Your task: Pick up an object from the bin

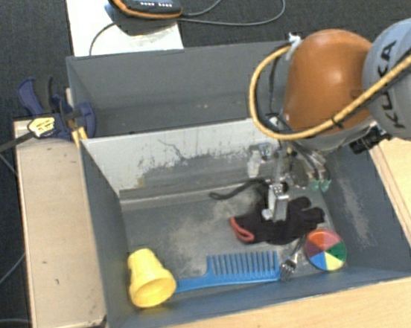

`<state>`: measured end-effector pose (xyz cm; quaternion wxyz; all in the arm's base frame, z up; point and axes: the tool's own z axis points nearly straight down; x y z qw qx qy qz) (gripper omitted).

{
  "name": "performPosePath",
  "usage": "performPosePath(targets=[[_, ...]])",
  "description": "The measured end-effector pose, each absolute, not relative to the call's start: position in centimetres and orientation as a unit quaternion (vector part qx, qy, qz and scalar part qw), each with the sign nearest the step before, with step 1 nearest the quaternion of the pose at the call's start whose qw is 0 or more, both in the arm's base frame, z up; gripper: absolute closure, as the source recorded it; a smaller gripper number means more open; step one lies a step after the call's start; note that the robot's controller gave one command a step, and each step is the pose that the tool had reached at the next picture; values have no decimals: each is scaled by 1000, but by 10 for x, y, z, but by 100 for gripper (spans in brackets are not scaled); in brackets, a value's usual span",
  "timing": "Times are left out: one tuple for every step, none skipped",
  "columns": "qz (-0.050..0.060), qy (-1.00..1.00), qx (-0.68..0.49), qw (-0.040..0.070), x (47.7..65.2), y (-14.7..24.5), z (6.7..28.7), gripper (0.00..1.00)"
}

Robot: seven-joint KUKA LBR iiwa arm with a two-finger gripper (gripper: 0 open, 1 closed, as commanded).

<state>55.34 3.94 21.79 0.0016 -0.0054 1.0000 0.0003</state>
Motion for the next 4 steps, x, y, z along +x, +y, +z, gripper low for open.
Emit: performPosePath(targets=[[1,999,44,3,546,24,175,0],[1,997,80,4,544,23,158,0],[1,994,109,3,557,-18,124,0],[0,1000,11,4,559,-22,103,0]])
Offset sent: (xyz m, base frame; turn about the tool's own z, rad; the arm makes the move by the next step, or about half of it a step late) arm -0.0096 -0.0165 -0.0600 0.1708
